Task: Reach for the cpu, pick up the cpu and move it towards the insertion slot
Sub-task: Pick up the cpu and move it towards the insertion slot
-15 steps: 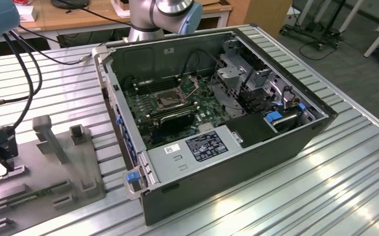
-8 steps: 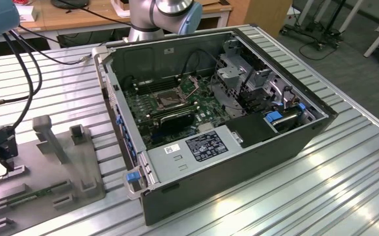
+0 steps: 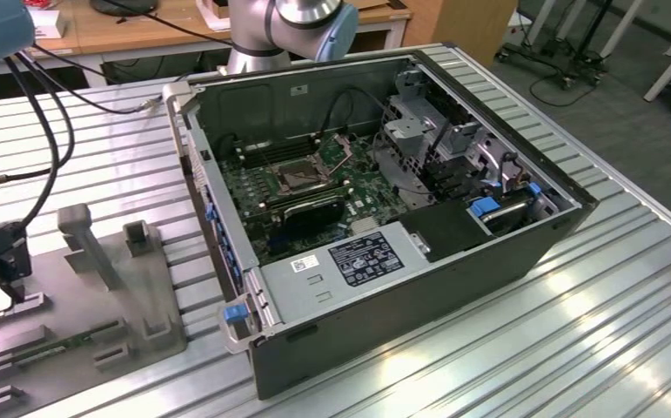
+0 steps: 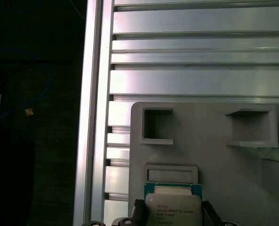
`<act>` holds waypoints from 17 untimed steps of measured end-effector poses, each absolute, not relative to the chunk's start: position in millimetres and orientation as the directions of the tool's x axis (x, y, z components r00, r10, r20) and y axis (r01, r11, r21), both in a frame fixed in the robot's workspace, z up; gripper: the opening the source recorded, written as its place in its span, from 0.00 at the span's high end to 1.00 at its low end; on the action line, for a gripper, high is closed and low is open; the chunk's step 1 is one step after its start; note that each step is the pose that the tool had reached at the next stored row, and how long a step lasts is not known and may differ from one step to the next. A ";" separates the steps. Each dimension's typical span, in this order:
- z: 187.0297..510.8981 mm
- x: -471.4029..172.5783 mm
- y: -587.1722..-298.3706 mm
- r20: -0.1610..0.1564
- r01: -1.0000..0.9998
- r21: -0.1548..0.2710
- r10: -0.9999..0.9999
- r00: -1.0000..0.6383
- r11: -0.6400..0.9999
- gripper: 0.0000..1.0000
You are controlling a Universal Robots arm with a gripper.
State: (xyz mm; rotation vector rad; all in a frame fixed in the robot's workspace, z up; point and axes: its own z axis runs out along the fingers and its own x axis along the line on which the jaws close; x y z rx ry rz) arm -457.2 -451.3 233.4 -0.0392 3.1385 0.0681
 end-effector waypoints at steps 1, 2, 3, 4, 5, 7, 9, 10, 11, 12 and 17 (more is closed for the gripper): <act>233.9 -457.2 -451.3 -0.003 -0.025 0.043 -0.025 -1.000 0.999 0.45; 234.5 -457.2 -451.3 -0.003 -0.025 0.043 -0.025 -1.000 0.999 0.45; 235.2 -457.2 -451.4 -0.003 -0.025 0.043 -0.025 -1.000 0.999 0.45; 235.8 -457.2 -451.3 -0.003 -0.025 0.043 -0.025 -1.000 0.999 0.45; 236.6 -457.2 -451.4 -0.003 -0.025 0.043 -0.025 -1.000 0.999 0.45; 238.2 -457.2 -451.4 -0.003 -0.025 0.043 -0.025 -1.000 0.999 0.45; 238.9 -457.2 -451.3 -0.003 -0.025 0.043 -0.025 -1.000 0.999 0.45; 239.4 -457.2 -451.3 -0.003 -0.025 0.043 -0.025 -1.000 0.999 0.45; 240.0 -457.2 -451.3 -0.003 -0.025 0.043 -0.025 -1.000 0.999 0.45; 240.7 -457.2 -451.4 -0.003 -0.025 0.043 -0.025 -1.000 0.999 0.45; 245.2 -457.2 -451.3 -0.003 -0.025 0.043 -0.025 -1.000 0.999 0.45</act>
